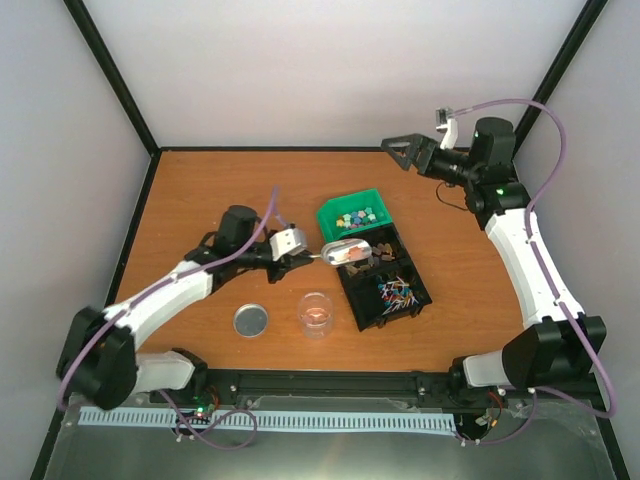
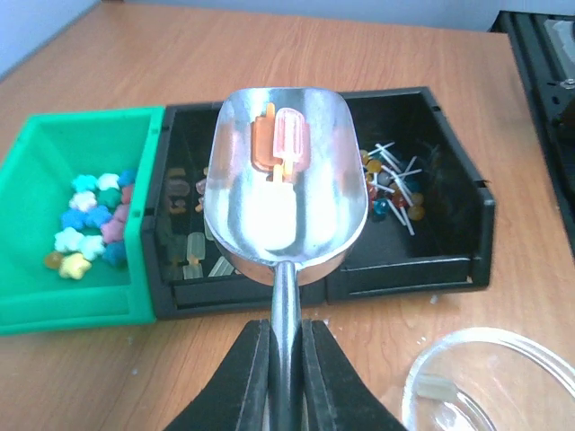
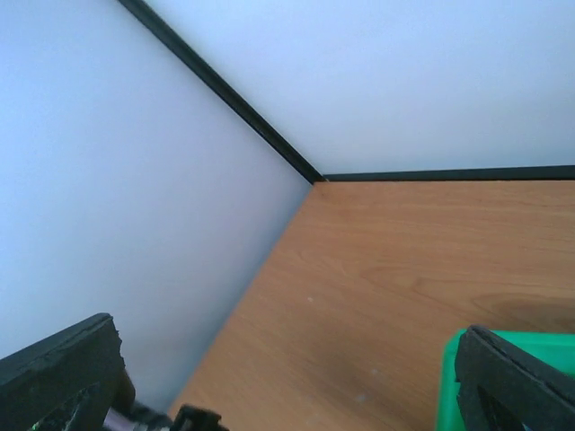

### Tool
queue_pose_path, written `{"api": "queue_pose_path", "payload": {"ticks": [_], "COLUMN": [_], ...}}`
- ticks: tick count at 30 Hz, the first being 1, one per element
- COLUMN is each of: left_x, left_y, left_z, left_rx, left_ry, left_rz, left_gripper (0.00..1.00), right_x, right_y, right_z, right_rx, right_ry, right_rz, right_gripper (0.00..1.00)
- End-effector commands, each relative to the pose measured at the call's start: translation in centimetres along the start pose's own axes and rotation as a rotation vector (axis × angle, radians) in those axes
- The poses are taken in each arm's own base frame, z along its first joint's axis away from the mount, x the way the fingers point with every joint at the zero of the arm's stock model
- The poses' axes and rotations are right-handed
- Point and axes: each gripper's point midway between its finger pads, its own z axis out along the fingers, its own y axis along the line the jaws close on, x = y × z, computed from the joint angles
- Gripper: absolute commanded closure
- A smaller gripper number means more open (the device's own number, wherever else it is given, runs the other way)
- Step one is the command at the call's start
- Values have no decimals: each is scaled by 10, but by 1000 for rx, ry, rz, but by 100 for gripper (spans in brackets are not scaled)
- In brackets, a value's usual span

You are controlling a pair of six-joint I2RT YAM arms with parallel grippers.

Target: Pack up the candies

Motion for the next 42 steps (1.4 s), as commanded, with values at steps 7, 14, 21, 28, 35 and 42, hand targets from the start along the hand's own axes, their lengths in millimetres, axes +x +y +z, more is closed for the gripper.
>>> {"api": "queue_pose_path", "payload": {"ticks": [7, 14, 21, 28, 35, 42], "left_x": [-4, 21, 33, 37, 40, 42], "left_y": [-68, -89, -114, -131, -123, -117], "left_z": [-82, -116, -136, -150, -152, -162], "left_rx": [86, 77, 36, -20, 2, -6], "left_ry": [-2, 5, 7, 23, 121, 228], "left_rz": [129, 168, 159, 198, 135, 116], "left_gripper": [99, 99, 99, 99, 99, 99], "right_x": [-59, -58, -75, -70, -66, -63], "right_y": [41, 59, 111, 125, 130, 132], "right_z": [42, 109, 139, 145, 143, 141], "right_rx": [-108, -195, -283, -290, -300, -309], "right_ry": [-115, -13, -37, -38, -21, 0], "right_rz": [299, 397, 325, 340, 348, 364], "right_gripper": [0, 0, 0, 0, 0, 0]}}
